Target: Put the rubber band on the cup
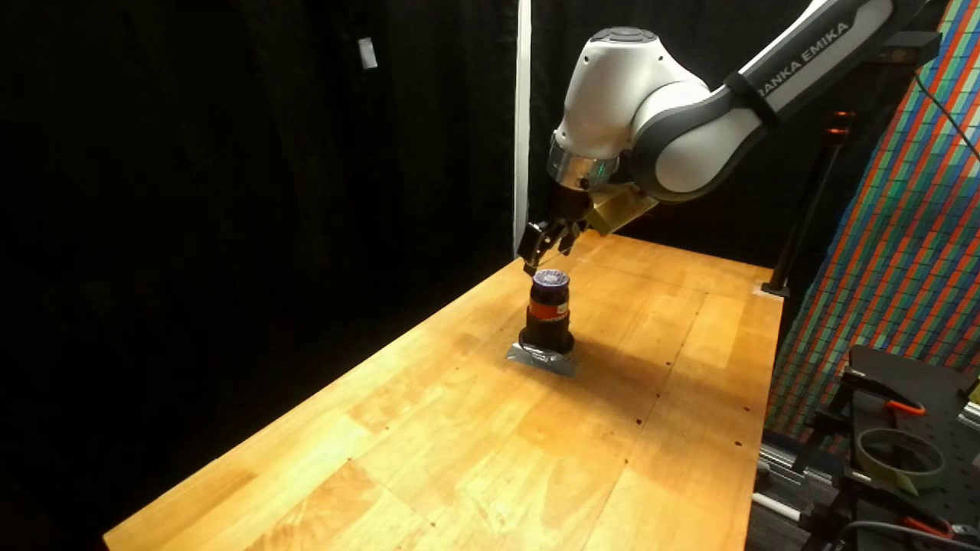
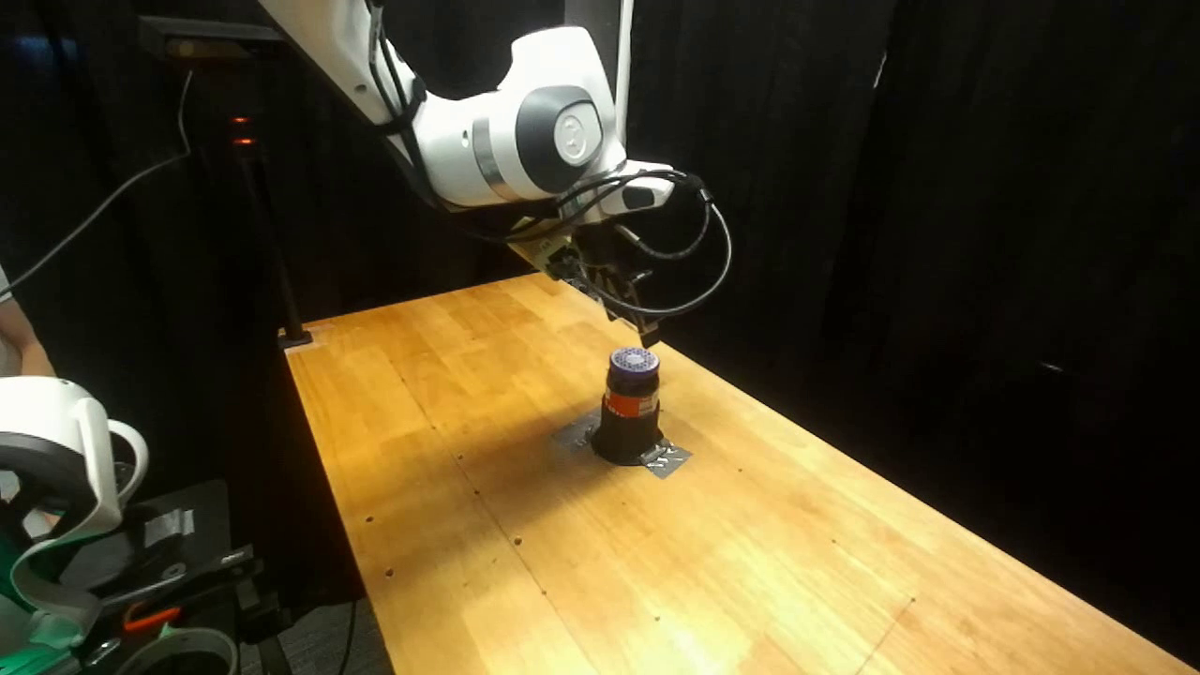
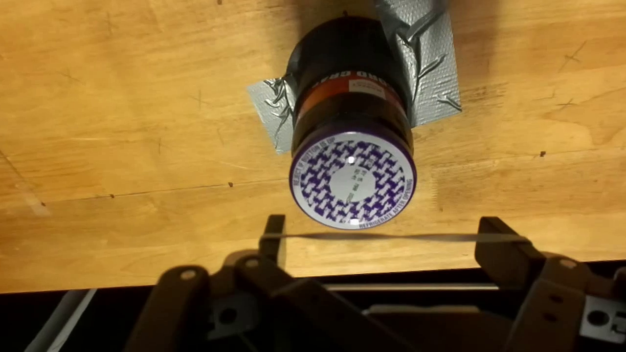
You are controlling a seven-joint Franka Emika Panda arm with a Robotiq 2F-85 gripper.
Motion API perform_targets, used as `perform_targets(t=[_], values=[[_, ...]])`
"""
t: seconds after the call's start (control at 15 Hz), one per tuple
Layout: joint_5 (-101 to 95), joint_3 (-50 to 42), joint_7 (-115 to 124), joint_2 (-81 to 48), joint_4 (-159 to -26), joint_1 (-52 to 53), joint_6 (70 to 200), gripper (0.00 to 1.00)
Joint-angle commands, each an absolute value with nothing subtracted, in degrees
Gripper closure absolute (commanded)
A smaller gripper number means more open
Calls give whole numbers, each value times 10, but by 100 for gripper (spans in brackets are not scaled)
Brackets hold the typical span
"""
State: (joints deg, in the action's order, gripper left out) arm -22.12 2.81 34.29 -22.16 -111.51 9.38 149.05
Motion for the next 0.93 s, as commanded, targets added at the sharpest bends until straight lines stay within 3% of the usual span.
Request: perform_targets(t=[0.0, 0.87], values=[[-197, -8, 346, -263, -1073, 122, 1500, 0], [-174, -58, 358, -320, -1058, 153, 1530, 0]])
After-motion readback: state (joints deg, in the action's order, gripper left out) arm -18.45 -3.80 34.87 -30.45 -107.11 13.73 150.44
